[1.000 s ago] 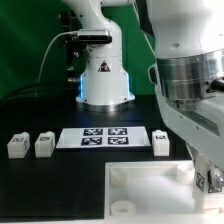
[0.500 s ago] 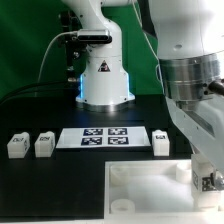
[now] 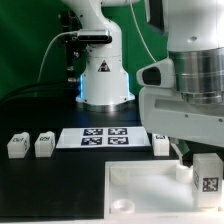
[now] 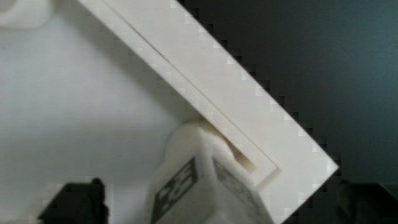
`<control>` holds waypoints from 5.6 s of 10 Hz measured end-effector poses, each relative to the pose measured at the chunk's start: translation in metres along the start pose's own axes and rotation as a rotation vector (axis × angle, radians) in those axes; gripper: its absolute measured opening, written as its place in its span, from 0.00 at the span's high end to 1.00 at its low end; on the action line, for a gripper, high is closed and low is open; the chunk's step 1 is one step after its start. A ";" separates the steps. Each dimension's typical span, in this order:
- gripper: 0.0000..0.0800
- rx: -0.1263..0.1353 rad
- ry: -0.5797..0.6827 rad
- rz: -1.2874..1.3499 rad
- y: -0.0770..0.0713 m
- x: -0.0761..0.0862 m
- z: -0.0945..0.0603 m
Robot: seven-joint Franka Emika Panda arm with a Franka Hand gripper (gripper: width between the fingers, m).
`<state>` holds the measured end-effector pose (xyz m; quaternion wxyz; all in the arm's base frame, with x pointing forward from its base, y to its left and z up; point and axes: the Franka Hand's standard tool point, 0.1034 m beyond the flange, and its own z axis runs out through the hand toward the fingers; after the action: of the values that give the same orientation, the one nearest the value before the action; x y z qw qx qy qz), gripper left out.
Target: Assemble one leg
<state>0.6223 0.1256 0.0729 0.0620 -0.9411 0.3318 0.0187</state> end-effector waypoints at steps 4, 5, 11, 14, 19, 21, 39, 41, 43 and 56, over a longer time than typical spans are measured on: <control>0.19 -0.044 0.035 -0.625 0.002 0.011 -0.004; 0.19 -0.043 0.038 -0.684 0.003 0.014 -0.002; 0.64 -0.026 0.042 -0.193 0.003 0.014 -0.002; 0.64 -0.008 0.028 0.439 0.003 0.017 -0.004; 0.64 0.015 -0.012 0.920 0.004 0.014 -0.001; 0.29 0.011 -0.007 0.824 0.002 0.012 0.000; 0.63 -0.032 0.041 -0.223 0.001 0.013 -0.004; 0.63 -0.029 0.040 0.119 0.000 0.015 -0.007; 0.63 0.004 0.004 0.548 0.003 0.017 -0.005; 0.19 0.001 -0.019 0.250 -0.002 0.006 -0.004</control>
Offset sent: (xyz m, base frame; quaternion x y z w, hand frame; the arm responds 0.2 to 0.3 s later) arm 0.0167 -0.0041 0.0009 -0.0074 0.0092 -0.2876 0.9577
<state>0.6282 0.1231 0.0764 0.0629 -0.8922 0.4458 0.0351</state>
